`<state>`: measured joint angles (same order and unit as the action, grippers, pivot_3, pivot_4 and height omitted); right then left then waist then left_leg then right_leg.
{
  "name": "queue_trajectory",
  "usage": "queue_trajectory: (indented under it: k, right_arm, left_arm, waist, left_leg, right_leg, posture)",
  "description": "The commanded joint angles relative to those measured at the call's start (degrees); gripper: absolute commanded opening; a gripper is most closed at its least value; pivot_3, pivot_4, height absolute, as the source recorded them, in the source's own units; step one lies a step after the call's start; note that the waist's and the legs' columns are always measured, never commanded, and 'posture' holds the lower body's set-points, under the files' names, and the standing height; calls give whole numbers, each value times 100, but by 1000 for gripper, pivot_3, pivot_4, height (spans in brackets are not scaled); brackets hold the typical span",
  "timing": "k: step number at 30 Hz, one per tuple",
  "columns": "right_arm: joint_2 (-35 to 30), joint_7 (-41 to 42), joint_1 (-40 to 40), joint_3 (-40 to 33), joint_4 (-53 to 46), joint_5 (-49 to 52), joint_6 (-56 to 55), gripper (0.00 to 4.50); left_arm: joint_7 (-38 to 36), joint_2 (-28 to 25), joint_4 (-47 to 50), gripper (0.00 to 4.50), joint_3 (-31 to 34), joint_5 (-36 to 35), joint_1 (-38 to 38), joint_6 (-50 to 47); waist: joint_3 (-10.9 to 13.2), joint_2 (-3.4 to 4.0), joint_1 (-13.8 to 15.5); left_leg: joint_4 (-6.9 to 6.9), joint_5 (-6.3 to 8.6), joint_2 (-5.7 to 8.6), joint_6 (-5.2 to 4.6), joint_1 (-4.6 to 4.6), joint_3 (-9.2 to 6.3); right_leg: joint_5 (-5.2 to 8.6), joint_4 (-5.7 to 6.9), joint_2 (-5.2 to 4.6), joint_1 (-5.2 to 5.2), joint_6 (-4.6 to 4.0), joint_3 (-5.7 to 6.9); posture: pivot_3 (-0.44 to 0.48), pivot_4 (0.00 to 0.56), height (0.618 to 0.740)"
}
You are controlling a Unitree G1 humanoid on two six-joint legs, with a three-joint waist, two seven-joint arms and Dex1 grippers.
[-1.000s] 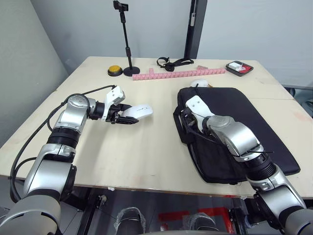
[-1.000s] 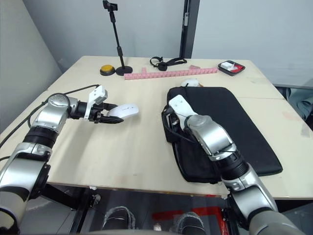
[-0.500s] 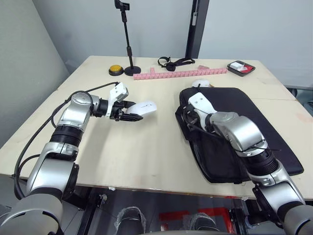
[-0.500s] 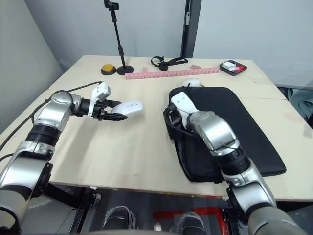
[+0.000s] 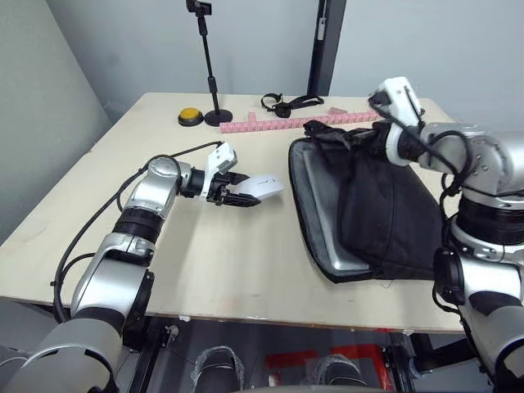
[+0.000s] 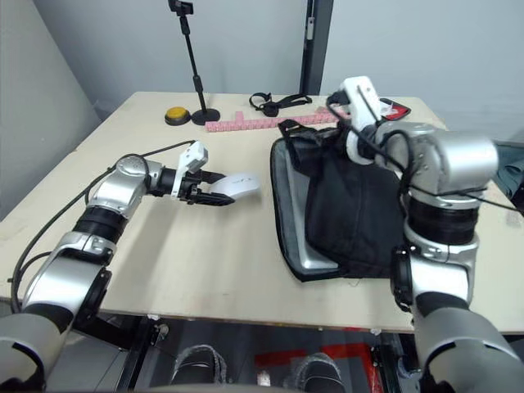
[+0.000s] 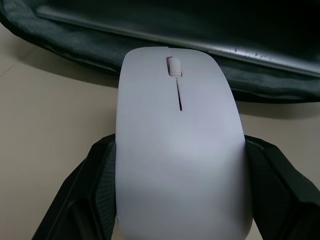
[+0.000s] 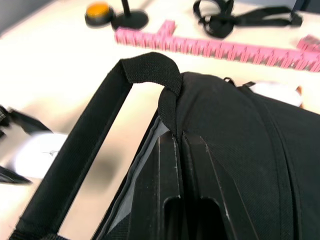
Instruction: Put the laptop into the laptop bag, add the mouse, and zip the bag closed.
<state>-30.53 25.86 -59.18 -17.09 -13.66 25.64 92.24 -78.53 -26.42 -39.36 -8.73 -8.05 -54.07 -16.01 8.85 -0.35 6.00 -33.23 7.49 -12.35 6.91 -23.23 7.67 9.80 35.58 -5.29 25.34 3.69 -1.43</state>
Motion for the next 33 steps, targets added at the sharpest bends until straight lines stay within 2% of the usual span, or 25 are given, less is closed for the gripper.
queue_trajectory:
  k: [1,8,12,17,33]
  right_arm:
    - [-25,1,-280,-367,-164,348,26,10]
    - [70,-295,-51,-354,-287,618,26,10]
    - [152,-485,9,-404,-318,752,26,10]
    - [300,-746,112,-471,-426,992,26,10]
    - [516,-1480,121,-606,-504,1751,26,10]
  left_arm:
    - [108,394,-300,2845,-66,35,-343,219]
    - [614,1186,-977,2845,66,10,-732,606]
    - [669,1428,-1259,2845,24,99,-774,788]
    - [1330,1965,-2007,2845,139,214,-998,1238]
    - [2018,2818,-3226,2845,233,631,-1366,2077]
  waist:
    - [0,0,12]
    - [1,-2,26]
    - [1,-2,53]
    - [1,-2,87]
    - [1,-3,108]
  left_leg:
    - [1,-1,0,-1,0,0]
    - [2,-2,1,-6,-2,-1]
    - [-1,-3,4,-8,-1,0]
    - [-3,-3,4,-9,-1,-2]
    - [-2,-4,5,-10,0,-2]
  right_leg:
    - [1,0,0,0,-1,1]
    - [1,0,-1,0,-3,2]
    - [1,-1,-4,-3,-4,0]
    - [1,0,-4,-6,-3,1]
    - [0,-2,-5,-8,-2,1]
  posture:
    - [0,150,739]
    - [0,150,739]
    - [0,150,739]
    - [0,150,739]
    - [0,150,739]
